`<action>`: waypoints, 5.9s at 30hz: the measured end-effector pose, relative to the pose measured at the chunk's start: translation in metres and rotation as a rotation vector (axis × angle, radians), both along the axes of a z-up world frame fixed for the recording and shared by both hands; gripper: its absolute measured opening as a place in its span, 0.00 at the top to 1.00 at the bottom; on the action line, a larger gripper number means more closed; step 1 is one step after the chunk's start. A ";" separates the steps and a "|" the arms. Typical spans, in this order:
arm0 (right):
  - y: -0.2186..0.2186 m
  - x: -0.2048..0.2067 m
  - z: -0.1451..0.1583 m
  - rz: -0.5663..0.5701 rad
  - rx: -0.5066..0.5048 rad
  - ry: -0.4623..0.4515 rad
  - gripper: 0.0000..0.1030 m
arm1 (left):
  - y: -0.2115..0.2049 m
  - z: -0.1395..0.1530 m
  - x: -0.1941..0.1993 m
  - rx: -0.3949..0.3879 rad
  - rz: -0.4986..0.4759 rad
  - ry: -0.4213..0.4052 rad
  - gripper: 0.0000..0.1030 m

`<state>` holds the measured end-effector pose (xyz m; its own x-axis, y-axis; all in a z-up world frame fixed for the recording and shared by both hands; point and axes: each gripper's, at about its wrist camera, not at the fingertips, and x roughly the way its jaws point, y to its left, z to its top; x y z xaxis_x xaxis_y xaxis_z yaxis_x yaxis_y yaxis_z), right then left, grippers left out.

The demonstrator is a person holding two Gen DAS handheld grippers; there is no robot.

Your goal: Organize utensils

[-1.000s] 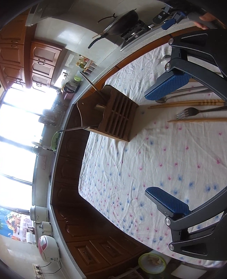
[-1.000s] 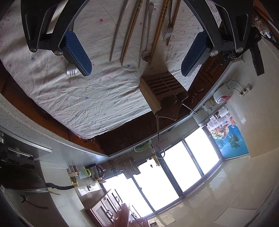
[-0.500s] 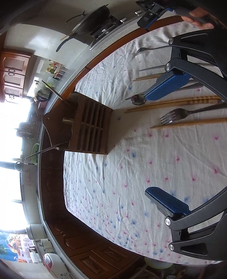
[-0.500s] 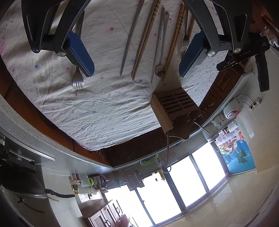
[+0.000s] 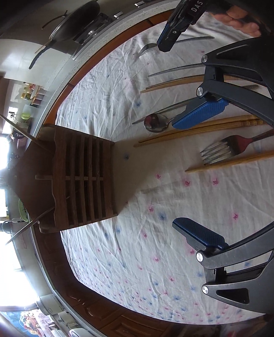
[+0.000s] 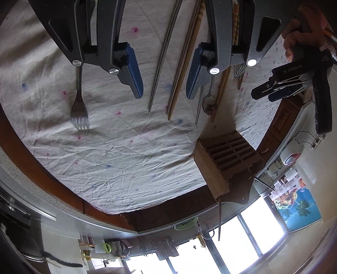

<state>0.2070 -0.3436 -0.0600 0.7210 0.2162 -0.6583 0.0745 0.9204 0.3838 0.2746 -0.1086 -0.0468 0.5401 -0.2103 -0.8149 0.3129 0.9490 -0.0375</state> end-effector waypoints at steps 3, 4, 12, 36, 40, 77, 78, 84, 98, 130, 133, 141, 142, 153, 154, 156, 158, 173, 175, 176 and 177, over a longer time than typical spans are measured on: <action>0.000 0.007 -0.007 0.003 0.006 0.022 0.58 | -0.011 -0.008 0.011 0.016 -0.015 0.017 0.18; 0.000 0.008 -0.009 0.003 0.009 0.026 0.58 | -0.014 -0.010 0.014 0.027 -0.017 0.018 0.19; -0.006 0.019 -0.015 -0.003 0.017 0.043 0.58 | -0.033 -0.033 0.033 0.089 -0.031 0.059 0.27; 0.010 0.061 -0.033 0.012 -0.131 0.123 0.86 | -0.048 -0.038 0.059 0.079 -0.067 0.074 0.48; 0.022 0.068 -0.032 0.024 -0.211 0.122 0.85 | -0.063 -0.038 0.056 0.083 -0.097 0.047 0.76; 0.033 -0.013 0.120 0.129 -0.019 -0.259 0.96 | 0.084 0.116 -0.059 -0.370 0.001 -0.176 0.96; 0.034 -0.015 0.123 0.128 -0.024 -0.267 0.96 | 0.087 0.118 -0.061 -0.377 0.006 -0.184 0.96; 0.036 -0.023 0.139 0.121 -0.049 -0.314 0.97 | 0.099 0.131 -0.069 -0.403 0.035 -0.242 0.96; 0.038 -0.021 0.156 0.114 -0.053 -0.379 0.97 | 0.116 0.147 -0.066 -0.425 0.078 -0.320 0.96; 0.031 0.074 0.218 -0.054 0.026 -0.695 0.97 | 0.126 0.215 0.058 -0.499 0.243 -0.579 0.96; 0.034 0.091 0.212 -0.076 0.017 -0.695 0.96 | 0.124 0.204 0.076 -0.512 0.267 -0.577 0.96; 0.047 0.122 0.162 -0.097 0.007 -0.662 0.96 | 0.111 0.151 0.112 -0.535 0.311 -0.505 0.96; 0.047 0.123 0.156 -0.099 0.006 -0.660 0.96 | 0.109 0.146 0.114 -0.532 0.320 -0.505 0.96; 0.054 0.140 0.117 -0.119 -0.002 -0.608 0.96 | 0.095 0.112 0.126 -0.488 0.296 -0.482 0.95; 0.053 0.140 0.116 -0.124 -0.004 -0.606 0.96 | 0.092 0.111 0.127 -0.477 0.284 -0.476 0.95; 0.051 0.141 0.117 -0.125 -0.001 -0.596 0.96 | 0.087 0.110 0.128 -0.456 0.279 -0.481 0.95; 0.049 0.143 0.118 -0.119 0.008 -0.583 0.96 | 0.086 0.111 0.128 -0.443 0.273 -0.481 0.95; 0.043 0.147 0.124 -0.067 0.045 -0.538 0.52 | 0.096 0.119 0.119 -0.447 0.293 -0.460 0.45; 0.041 0.140 0.126 -0.070 0.051 -0.563 0.37 | 0.100 0.121 0.114 -0.446 0.294 -0.453 0.36; 0.040 0.136 0.128 -0.074 0.048 -0.572 0.35 | 0.102 0.121 0.112 -0.447 0.298 -0.450 0.33; 0.039 0.133 0.130 -0.075 0.046 -0.574 0.33 | 0.104 0.121 0.108 -0.447 0.301 -0.449 0.27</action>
<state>0.3403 -0.3044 0.0700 0.9742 0.1700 -0.1482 -0.0933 0.9022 0.4211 0.3827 -0.0045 0.0739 0.8915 -0.2618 -0.3697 0.1156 0.9206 -0.3731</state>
